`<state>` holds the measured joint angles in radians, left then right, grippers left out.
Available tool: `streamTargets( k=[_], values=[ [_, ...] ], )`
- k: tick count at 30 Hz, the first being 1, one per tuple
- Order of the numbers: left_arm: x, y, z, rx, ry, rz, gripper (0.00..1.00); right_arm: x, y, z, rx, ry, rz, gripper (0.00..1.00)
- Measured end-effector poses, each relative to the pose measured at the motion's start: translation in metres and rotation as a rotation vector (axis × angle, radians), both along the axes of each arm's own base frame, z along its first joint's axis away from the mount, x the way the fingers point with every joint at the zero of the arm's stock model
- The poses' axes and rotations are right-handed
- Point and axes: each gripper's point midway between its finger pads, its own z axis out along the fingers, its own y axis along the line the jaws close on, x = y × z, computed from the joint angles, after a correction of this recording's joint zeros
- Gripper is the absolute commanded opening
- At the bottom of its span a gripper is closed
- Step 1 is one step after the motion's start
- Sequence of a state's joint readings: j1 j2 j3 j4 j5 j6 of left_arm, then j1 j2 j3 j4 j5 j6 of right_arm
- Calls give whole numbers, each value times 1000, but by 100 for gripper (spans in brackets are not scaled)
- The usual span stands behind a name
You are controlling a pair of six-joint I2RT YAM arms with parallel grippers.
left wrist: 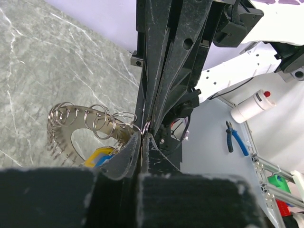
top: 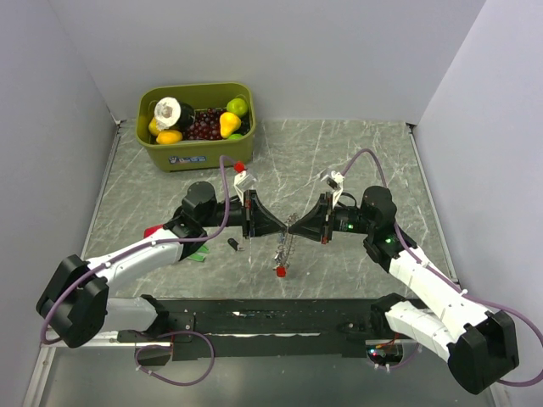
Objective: Put the keys on the keyring
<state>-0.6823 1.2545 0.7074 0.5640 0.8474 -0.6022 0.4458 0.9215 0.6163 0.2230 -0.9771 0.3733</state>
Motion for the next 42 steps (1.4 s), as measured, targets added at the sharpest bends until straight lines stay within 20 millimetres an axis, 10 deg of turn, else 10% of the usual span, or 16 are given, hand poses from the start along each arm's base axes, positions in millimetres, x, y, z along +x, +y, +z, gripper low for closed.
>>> streamTargets(
  k=[5,7,13,22,42],
  values=[
    [1,0,-1,7,-1,5,1,1,0,-1,-3,3,-1,12],
    [2,-1,-3,18,-3,12,1,1,0,-2,-6,6,-3,47],
    [10,4,-18,101,-15,88,1,2,-4,5,5,-45,-46,99],
    [12,18,-18,191,-161,215,1,7,-28,32,52,-210,-251,100],
    [-12,35,-2,192,-730,230,1,17,-27,14,4,-173,-256,100]
  ],
)
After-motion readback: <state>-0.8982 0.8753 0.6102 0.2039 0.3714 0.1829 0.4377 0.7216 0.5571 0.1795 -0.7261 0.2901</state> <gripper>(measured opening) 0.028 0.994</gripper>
